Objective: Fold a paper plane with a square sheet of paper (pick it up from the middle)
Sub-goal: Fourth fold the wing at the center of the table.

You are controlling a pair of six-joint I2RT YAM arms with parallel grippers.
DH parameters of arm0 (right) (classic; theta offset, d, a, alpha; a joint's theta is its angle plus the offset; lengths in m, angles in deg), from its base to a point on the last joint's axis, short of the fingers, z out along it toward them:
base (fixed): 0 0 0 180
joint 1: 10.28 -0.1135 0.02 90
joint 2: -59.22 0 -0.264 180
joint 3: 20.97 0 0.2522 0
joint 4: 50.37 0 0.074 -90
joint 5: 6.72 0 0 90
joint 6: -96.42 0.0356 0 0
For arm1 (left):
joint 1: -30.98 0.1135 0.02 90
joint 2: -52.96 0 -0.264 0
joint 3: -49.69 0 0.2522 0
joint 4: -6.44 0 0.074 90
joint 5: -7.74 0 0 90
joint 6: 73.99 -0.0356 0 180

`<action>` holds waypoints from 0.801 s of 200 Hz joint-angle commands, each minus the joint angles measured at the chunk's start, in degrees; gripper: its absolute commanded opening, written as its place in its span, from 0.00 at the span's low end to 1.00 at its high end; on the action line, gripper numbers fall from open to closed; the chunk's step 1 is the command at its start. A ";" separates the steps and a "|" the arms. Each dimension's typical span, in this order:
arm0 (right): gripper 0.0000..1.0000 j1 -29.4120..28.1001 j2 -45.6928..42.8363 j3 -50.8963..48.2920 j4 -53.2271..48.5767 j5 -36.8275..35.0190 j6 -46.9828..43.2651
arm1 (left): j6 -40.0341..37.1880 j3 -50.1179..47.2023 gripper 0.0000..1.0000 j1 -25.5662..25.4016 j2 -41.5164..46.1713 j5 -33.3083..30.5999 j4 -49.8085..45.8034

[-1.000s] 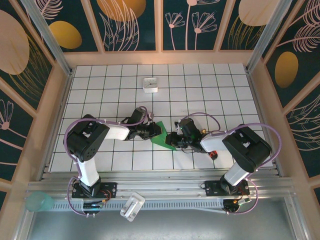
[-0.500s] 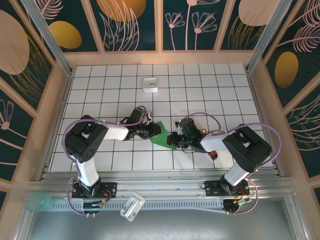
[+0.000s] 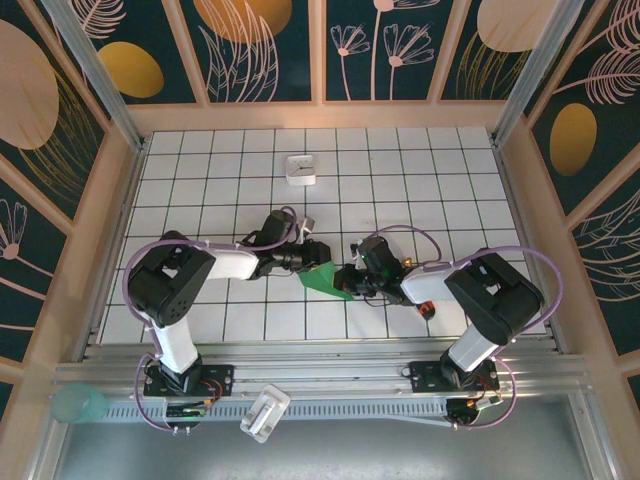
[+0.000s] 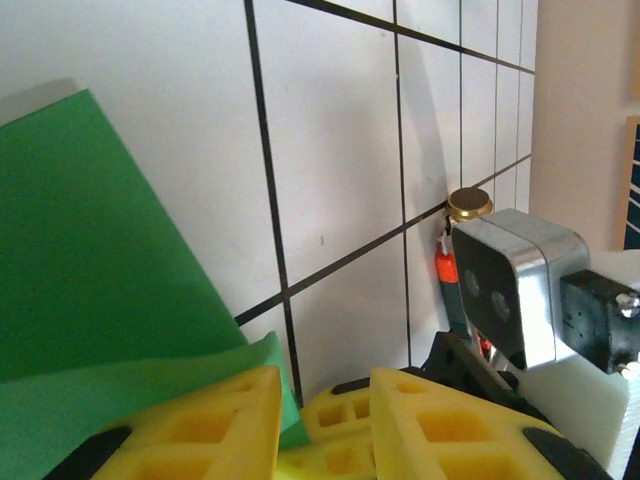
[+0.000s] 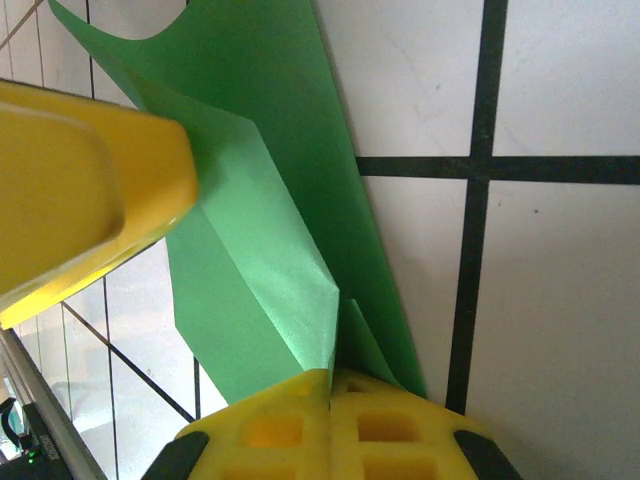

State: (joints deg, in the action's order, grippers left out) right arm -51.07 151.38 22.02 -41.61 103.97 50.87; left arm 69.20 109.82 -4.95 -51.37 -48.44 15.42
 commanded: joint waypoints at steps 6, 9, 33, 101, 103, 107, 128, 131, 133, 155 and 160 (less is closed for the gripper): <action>0.04 0.55 1.00 0.74 -2.13 -1.09 -0.36 | -1.10 2.22 0.31 -0.12 -2.20 1.52 0.90; 0.04 0.54 1.00 0.74 -2.15 -1.09 -0.26 | -1.18 2.30 0.31 -0.11 -2.39 1.43 0.74; 0.05 0.56 1.00 0.73 -2.11 -1.09 -0.29 | -2.41 3.02 0.31 -0.08 -3.44 0.00 -1.25; 0.06 0.54 0.48 0.22 -1.87 -1.18 -0.15 | -4.63 1.47 0.29 0.54 -3.76 -4.33 -5.35; 0.06 0.54 0.46 0.21 -1.80 -1.18 -0.15 | -4.66 1.38 0.29 0.55 -3.73 -4.30 -5.34; 0.06 0.56 0.48 0.21 -1.82 -1.18 -0.18 | -4.72 1.29 0.29 0.75 -3.82 -4.29 -5.29; 0.06 0.54 0.41 0.17 -1.76 -1.07 -0.06 | -4.50 0.83 0.28 1.04 -3.68 -4.48 -4.84; 0.06 0.55 0.31 0.13 -1.82 -1.09 -0.09 | -4.45 0.75 0.28 1.11 -3.55 -4.55 -4.85; 0.06 0.61 0.37 0.15 -1.79 -1.09 -0.07 | -4.49 0.68 0.28 1.05 -3.54 -4.55 -4.89; 0.07 0.54 0.29 -0.03 -1.87 -1.26 -0.01 | -4.41 0.15 0.27 1.44 -3.49 -4.69 -4.84; 0.07 0.54 0.26 0.03 -1.87 -1.21 -0.04 | -4.47 -0.07 0.27 1.50 -3.46 -4.82 -4.84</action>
State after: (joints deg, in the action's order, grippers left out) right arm -51.07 151.41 22.02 -41.61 103.97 50.89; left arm 65.90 111.15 -4.18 -54.10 -51.87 11.73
